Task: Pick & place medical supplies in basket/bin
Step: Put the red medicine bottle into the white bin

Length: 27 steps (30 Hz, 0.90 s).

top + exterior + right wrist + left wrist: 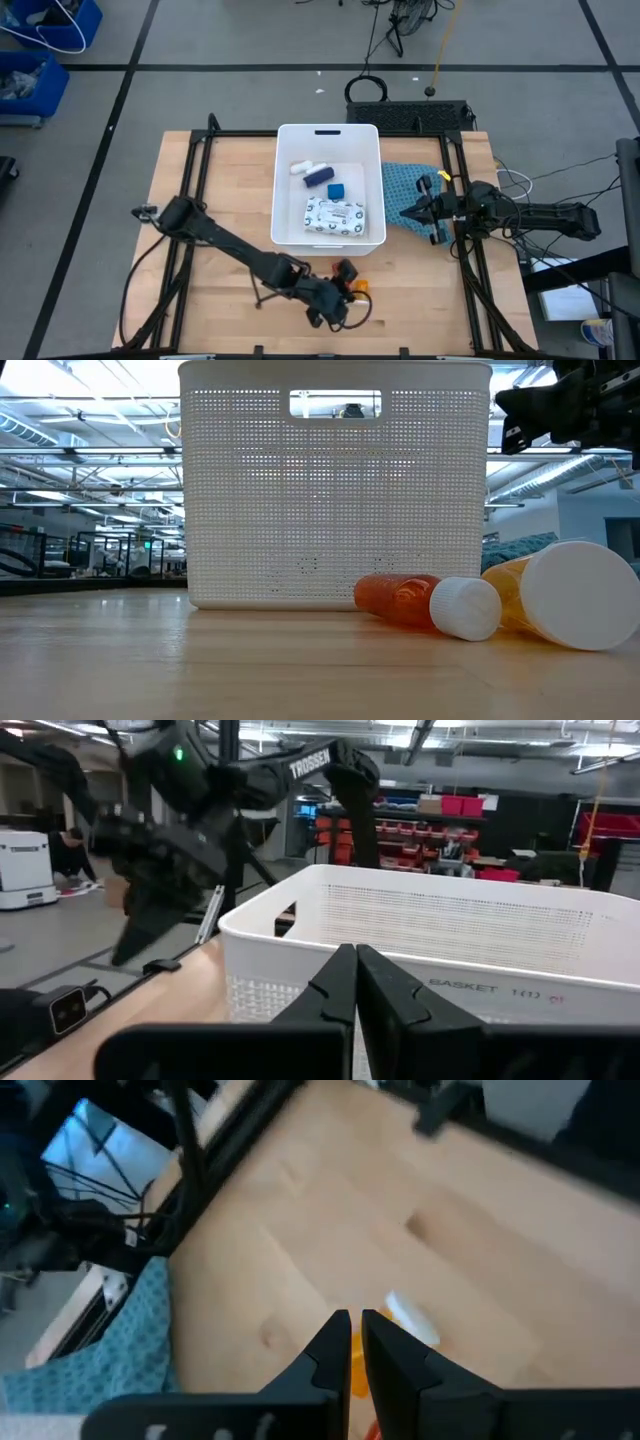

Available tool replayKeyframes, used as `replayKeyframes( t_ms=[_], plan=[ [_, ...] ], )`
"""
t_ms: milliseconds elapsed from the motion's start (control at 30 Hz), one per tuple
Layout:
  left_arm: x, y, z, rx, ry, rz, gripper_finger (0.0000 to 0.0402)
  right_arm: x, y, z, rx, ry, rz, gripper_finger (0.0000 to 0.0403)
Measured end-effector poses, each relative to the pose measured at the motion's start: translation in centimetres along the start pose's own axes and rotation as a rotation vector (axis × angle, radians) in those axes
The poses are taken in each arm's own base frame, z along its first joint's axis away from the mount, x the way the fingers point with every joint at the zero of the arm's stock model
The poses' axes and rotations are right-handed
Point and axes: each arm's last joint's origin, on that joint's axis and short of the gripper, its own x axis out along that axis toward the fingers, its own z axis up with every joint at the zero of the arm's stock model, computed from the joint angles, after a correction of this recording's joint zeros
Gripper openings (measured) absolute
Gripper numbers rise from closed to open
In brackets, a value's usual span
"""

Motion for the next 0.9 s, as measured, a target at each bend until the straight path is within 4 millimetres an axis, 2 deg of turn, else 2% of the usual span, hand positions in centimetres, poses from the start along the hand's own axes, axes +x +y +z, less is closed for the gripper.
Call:
replayKeyframes(
  t_ms=[200,333,400,467,567,733,833,900],
  plan=[
    [2.5,-1.0,-1.8,0.247,0.130,0.020,0.0035,0.0,0.0,0.0,-0.014,0.000,-0.001,0.0000],
    [2.6,-1.1,-2.4,0.313,0.194,0.022,0.0041,0.0,0.0,0.0,-0.021,-0.001,-0.005,0.0000],
    [2.6,-0.9,-2.8,0.305,0.208,-0.014,0.0058,0.0,0.0,0.0,-0.021,-0.001,-0.005,0.0000],
    [2.6,-0.8,-3.6,0.305,0.236,-0.087,0.0090,0.0,0.0,0.0,-0.021,-0.001,-0.005,0.0000],
    [2.7,-0.3,-4.8,0.288,0.271,-0.163,0.0159,0.0,0.0,0.0,-0.020,-0.001,-0.005,0.0000],
    [2.9,0.5,-5.5,0.315,0.299,-0.145,0.0274,0.0,0.0,0.0,-0.020,0.000,-0.005,0.0000],
    [2.9,0.4,-5.4,0.347,0.302,-0.134,0.0315,0.0,0.0,0.0,-0.019,0.000,-0.006,0.0000],
    [3.4,0.1,-5.6,0.362,0.301,-0.136,0.0328,0.0,0.0,0.0,-0.018,0.003,-0.006,0.0000]
  ],
)
